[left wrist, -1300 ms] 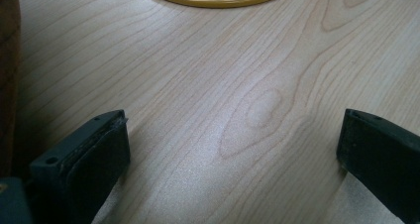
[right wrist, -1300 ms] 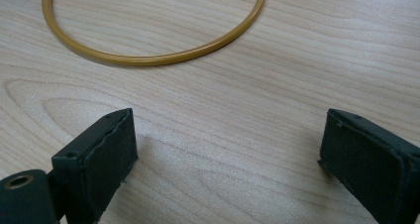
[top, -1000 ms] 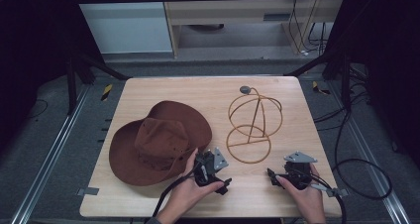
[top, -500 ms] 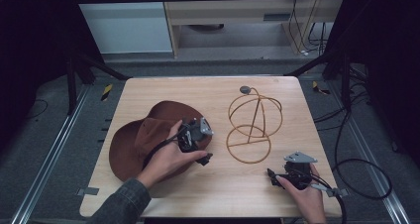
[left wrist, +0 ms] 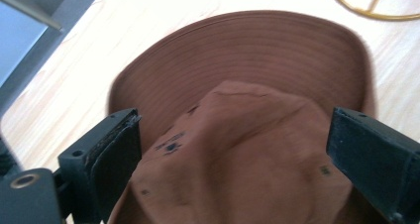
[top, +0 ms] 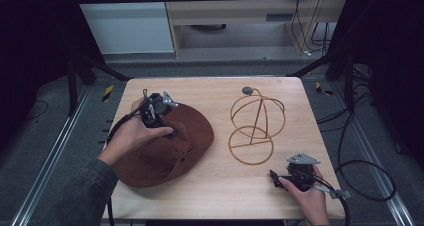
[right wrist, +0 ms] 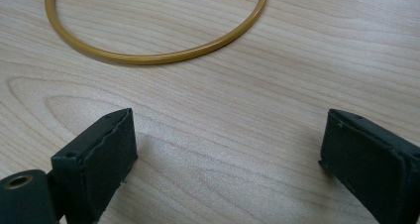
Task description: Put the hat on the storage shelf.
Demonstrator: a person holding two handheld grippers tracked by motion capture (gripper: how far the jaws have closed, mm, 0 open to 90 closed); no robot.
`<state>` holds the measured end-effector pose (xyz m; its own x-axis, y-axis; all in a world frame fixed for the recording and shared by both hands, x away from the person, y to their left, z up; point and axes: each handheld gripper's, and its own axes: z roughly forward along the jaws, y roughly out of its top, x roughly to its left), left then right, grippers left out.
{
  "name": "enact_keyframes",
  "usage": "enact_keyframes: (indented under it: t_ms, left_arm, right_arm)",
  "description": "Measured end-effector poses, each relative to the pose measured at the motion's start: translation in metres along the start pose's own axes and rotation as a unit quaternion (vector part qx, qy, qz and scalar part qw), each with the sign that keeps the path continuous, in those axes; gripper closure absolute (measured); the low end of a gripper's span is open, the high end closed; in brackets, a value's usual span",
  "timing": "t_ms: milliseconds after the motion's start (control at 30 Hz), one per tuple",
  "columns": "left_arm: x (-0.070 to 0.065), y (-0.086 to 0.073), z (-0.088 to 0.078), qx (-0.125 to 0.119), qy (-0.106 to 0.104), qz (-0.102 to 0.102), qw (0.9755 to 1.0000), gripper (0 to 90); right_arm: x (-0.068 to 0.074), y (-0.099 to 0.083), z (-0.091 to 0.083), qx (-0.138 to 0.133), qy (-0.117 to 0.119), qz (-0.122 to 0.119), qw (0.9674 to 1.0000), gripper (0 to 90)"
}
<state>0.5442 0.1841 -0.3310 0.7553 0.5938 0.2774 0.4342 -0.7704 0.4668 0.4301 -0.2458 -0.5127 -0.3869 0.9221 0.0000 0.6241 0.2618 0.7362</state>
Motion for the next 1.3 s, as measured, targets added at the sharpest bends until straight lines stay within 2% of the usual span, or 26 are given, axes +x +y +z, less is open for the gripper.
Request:
enact_keyframes:
  t_ms: [67, 100, 200, 267, 333, 433, 467, 667, 833, 967, 1100, 1300]
  left_arm:
    - [0.010, -0.001, 0.001, 0.014, -0.005, -0.008, 0.9999, 7.1]
    - [0.010, -0.001, 0.001, 0.014, -0.005, -0.008, 0.9999, 7.0]
    - [0.018, -0.004, 0.007, 0.046, -0.015, -0.014, 0.9987, 7.0]
    - [0.019, -0.006, 0.008, 0.052, -0.018, -0.020, 0.9983, 7.7]
    - [0.025, -0.011, 0.014, 0.063, -0.039, -0.042, 0.9964, 9.1]
    - [0.026, -0.014, 0.020, 0.074, -0.047, -0.048, 0.9950, 11.6]
    - [0.027, -0.018, 0.025, 0.083, -0.055, -0.055, 0.9935, 12.2]
    - [0.027, -0.025, 0.035, 0.097, -0.062, -0.072, 0.9908, 16.4]
    - [0.025, -0.030, 0.040, 0.104, -0.067, -0.085, 0.9887, 23.7]
    - [0.025, -0.033, 0.042, 0.110, -0.066, -0.086, 0.9880, 30.1]
    - [0.026, -0.035, 0.044, 0.114, -0.075, -0.086, 0.9869, 37.7]
    - [0.026, -0.039, 0.048, 0.116, -0.083, -0.093, 0.9854, 44.6]
  right_arm:
    - [0.000, 0.000, 0.000, 0.000, 0.000, 0.000, 1.0000, 7.4]
    - [0.000, 0.000, 0.000, 0.000, 0.000, 0.000, 1.0000, 7.4]
    - [0.000, 0.000, 0.000, 0.000, -0.001, 0.000, 1.0000, 7.3]
    - [0.000, 0.000, 0.000, 0.000, 0.000, 0.000, 1.0000, 7.4]
    - [0.000, 0.000, 0.000, 0.000, -0.001, 0.000, 1.0000, 7.3]
    - [0.000, 0.000, 0.000, 0.000, -0.001, 0.000, 1.0000, 7.3]
    - [0.000, 0.000, 0.000, 0.000, -0.001, 0.000, 1.0000, 7.3]
    - [0.000, 0.000, 0.000, 0.000, 0.000, 0.000, 1.0000, 7.3]
    - [0.000, 0.000, 0.000, 0.000, 0.000, 0.000, 1.0000, 7.3]
    - [0.000, 0.000, 0.000, 0.000, 0.000, 0.000, 1.0000, 7.3]
    - [0.000, 0.000, 0.000, 0.000, 0.000, 0.000, 1.0000, 7.3]
    - [0.000, 0.000, 0.000, 0.000, -0.001, 0.000, 1.0000, 7.3]
